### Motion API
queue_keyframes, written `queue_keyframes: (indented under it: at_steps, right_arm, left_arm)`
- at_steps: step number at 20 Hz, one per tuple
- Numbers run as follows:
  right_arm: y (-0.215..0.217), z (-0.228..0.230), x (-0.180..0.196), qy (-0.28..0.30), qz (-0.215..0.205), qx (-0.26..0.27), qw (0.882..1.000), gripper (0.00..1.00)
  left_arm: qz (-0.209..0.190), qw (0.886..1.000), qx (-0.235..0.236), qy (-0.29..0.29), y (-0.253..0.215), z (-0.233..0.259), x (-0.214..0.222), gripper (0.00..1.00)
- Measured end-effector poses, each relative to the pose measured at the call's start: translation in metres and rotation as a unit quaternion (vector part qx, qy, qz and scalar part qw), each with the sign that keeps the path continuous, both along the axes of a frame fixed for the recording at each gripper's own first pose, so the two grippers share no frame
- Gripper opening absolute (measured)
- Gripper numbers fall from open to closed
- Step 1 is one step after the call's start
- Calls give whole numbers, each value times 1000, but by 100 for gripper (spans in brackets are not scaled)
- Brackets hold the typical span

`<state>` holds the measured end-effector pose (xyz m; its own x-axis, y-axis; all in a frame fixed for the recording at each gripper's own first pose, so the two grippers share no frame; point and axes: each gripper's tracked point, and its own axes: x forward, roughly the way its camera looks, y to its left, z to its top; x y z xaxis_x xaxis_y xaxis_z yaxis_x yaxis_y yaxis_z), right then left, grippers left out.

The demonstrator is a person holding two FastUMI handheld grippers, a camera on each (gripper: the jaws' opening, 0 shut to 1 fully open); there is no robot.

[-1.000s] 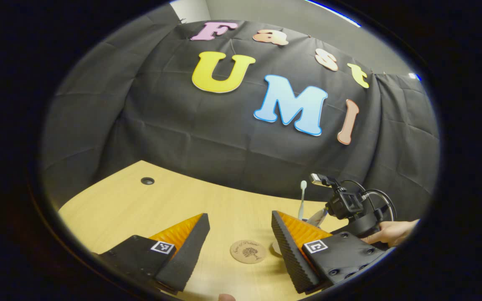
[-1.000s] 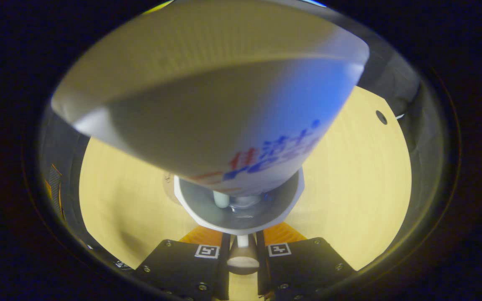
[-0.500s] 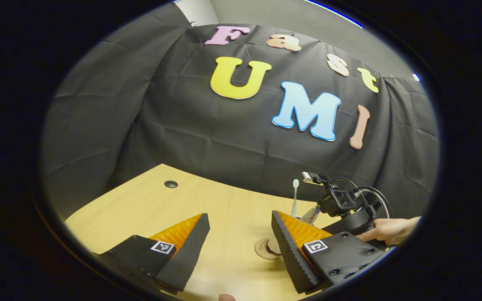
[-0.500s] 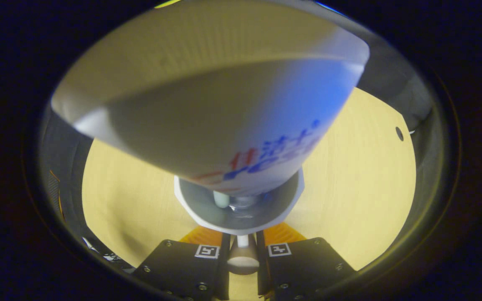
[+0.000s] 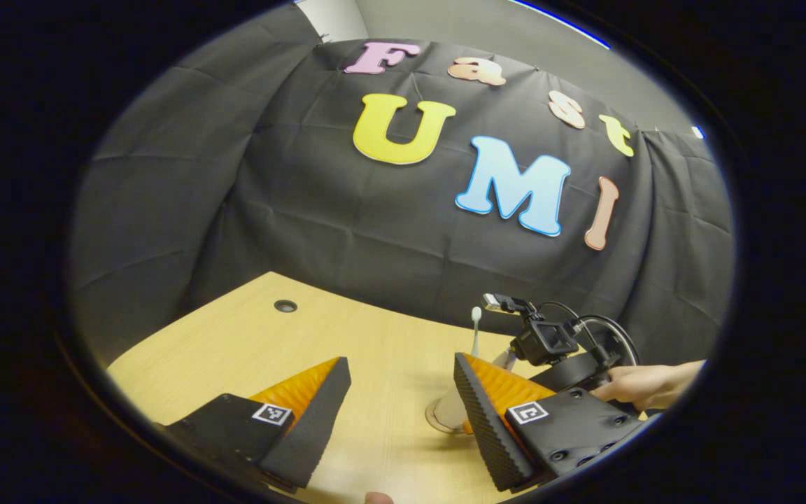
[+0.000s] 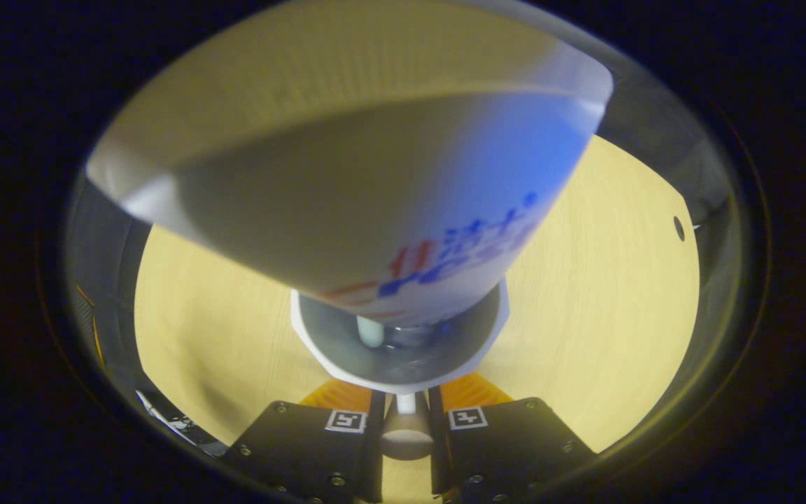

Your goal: Put the toothbrush and toothpaste on the desktop into the cup, then pick up the cup and place it on the coaster on the desktop.

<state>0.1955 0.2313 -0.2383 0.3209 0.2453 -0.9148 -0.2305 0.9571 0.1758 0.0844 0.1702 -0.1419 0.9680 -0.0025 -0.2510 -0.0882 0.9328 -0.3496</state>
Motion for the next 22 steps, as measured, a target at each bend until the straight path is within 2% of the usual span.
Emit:
queue_keyframes:
  at_steps: [3, 4, 5, 7, 8, 9, 12, 13, 14, 15, 17, 18, 19, 22]
  right_arm:
    - [0, -1, -3, 1, 0, 6, 1000, 29]
    - [-3, 1, -2, -1, 1, 7, 1000, 27]
    - [-6, 7, -2, -6, 1, 11, 1000, 30]
    - [-11, 18, -6, -10, 2, 21, 1000, 36]
    - [-13, 23, -6, -14, 3, 26, 1000, 43]
    - [-14, 29, -10, -20, 3, 28, 999, 47]
    - [-20, 47, -12, -39, 2, 39, 998, 47]
    - [-22, 55, -15, -47, 4, 45, 998, 51]
    - [-28, 63, -16, -58, 1, 44, 997, 68]
    - [-34, 70, -17, -72, -2, 45, 996, 75]
    - [-46, 88, -20, -97, -12, 48, 994, 74]
    - [-53, 97, -22, -109, -17, 49, 993, 70]
    - [-63, 104, -25, -122, -24, 50, 991, 77]
    - [-89, 130, -36, -161, -51, 51, 984, 78]
  left_arm:
    - [-2, 1000, 1, 2, -4, -1, 2, 96]
    - [-4, 1000, 3, 3, -7, -1, 3, 96]
    - [-7, 1000, 4, 3, -10, 0, 3, 99]
    - [-10, 1000, 8, -1, -14, 4, 7, 99]
    - [-11, 1000, 9, -2, -17, 5, 8, 99]
    - [-14, 1000, 11, -3, -21, 7, 9, 96]
    - [-24, 1000, 17, -8, -34, 15, 12, 96]
    - [-27, 999, 19, -10, -38, 18, 12, 96]
    - [-30, 999, 19, -13, -43, 22, 13, 96]
    - [-32, 999, 19, -15, -47, 25, 14, 96]
    - [-36, 999, 21, -22, -56, 32, 16, 96]
    - [-40, 999, 22, -24, -60, 37, 18, 96]
    - [-42, 998, 24, -26, -64, 40, 19, 96]
    - [-54, 998, 31, -33, -79, 52, 24, 93]
